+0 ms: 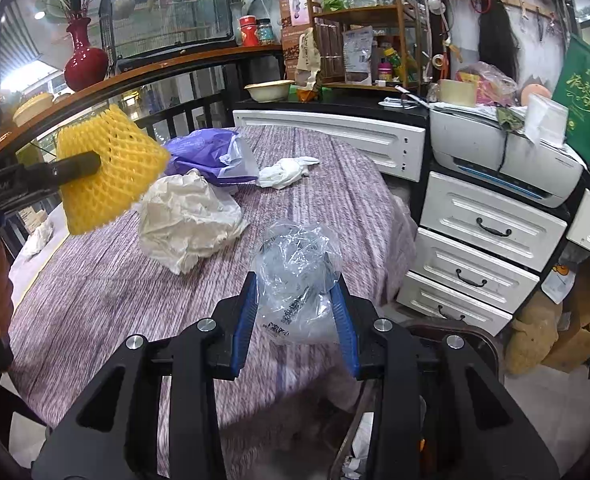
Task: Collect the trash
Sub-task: 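Carry the clear bag over the bin and open the right gripper while the left carries the yellow net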
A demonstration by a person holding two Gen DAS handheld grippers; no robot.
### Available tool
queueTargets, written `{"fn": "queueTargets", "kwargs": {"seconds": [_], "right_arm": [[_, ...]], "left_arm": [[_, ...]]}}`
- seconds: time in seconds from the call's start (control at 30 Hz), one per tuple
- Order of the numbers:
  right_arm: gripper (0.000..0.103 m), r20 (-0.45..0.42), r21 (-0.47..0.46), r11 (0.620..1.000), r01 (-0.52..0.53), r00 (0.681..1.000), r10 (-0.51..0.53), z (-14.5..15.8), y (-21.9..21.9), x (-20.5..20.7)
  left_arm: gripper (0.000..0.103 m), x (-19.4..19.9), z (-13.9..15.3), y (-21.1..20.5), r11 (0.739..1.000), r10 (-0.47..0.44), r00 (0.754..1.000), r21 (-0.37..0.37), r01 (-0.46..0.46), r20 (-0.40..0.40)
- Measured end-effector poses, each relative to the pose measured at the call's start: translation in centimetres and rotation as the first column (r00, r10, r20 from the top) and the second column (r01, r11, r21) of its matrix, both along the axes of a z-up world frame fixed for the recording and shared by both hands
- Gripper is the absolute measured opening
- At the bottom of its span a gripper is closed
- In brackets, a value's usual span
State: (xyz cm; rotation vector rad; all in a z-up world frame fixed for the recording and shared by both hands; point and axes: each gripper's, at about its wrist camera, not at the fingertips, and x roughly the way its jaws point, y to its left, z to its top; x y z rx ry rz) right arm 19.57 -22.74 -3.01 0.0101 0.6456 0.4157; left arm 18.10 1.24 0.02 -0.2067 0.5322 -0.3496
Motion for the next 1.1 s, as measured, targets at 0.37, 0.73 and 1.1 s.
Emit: {"fn": "queueTargets", "kwargs": {"seconds": [0.37,0.73,1.1], "right_arm": [[0.037,-0.03,0.003,0.993,0.119,0.992,-0.119,-2.3,-6.1,-3.2],[0.037,-0.164,-0.076,0.949,0.307,0.935,-0.316,-9.1,-13.0,-3.0],[0.038,-0.312,-0.096,0.908,0.408,0.854,-0.417,-16.4,-16.0,-1.5]], "left_arm": [[0.013,-1.6,-1.4,-6.9,0.99,-0.133,0.99,-0.056,0.131,-0.049],[0.013,-2.5,-3.1,-14.1,0.97,-0.243,0.966,-0.02,0.243,-0.088],[0.013,-1.6,-6.3,-18.8,0.951,-0.293,0.94,0.049,0.306,-0.173]]}}
